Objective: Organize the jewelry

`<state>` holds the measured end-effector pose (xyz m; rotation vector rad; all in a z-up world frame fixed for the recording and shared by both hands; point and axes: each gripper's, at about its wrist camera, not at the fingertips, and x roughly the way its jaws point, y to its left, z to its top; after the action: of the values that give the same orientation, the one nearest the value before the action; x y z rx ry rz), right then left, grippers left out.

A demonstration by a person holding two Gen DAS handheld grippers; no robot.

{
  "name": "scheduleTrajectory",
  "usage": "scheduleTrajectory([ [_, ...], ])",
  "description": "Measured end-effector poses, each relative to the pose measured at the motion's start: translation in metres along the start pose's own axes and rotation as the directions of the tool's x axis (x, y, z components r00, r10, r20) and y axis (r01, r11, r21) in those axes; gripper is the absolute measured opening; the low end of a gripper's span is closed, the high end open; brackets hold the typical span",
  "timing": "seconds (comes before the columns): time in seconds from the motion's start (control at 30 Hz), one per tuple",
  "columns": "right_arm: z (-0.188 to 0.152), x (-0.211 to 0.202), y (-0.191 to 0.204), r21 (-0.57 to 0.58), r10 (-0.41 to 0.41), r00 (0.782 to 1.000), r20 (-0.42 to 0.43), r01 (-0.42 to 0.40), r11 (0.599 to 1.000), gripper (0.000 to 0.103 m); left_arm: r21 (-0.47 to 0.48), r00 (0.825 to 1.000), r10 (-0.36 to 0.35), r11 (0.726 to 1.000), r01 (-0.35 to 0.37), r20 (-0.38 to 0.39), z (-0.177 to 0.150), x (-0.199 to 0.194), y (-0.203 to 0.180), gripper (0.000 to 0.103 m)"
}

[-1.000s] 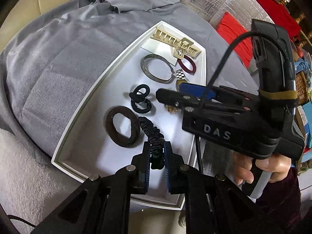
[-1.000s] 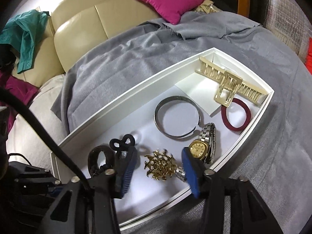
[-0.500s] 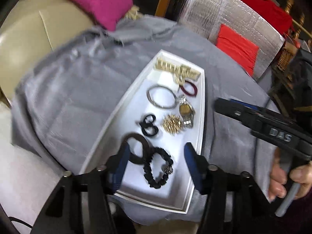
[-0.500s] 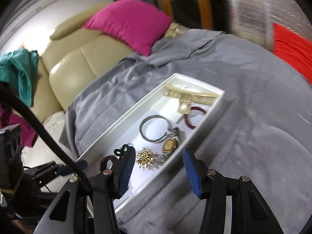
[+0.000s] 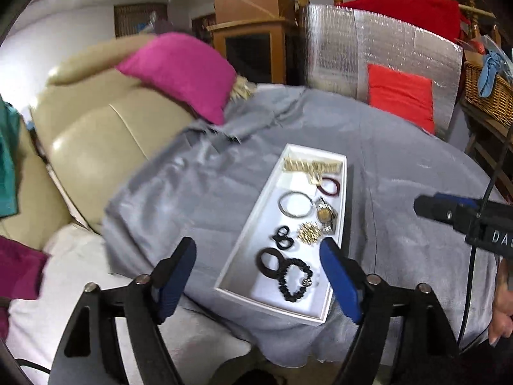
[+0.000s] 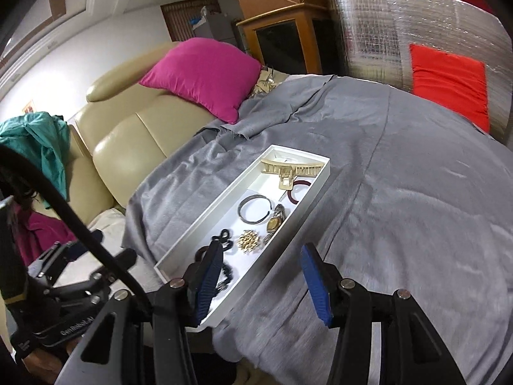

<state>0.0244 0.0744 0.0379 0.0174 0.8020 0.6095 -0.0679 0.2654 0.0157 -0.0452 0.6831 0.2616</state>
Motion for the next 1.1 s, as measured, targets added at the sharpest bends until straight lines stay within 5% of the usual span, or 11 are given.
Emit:
scheduleTrajectory([
  [0.3,-0.02,-0.056,0.028,0.058,-0.012,1.0,0.022,0.011,0.998,0.055,0.027,0.977,0.183,0.982,-0.187,0.114,0.002,-0.078,0.007,0.097],
  [0.8,-0.063,-0.154,0.073,0.067,-0.106,0.99,0.093,0.1,0.993,0.063,0.007,0.964,0.216,0.975,-0.22,0.153,-0.013,-0.164,0.007,0.098],
  [1.1,-0.075,-0.171,0.091,0.043,-0.127,0.984,0.126,0.123,0.991,0.063,-0.009,0.961,0.225,0.974,-0.227,0.159,-0.012,-0.186,0.006,0.098],
])
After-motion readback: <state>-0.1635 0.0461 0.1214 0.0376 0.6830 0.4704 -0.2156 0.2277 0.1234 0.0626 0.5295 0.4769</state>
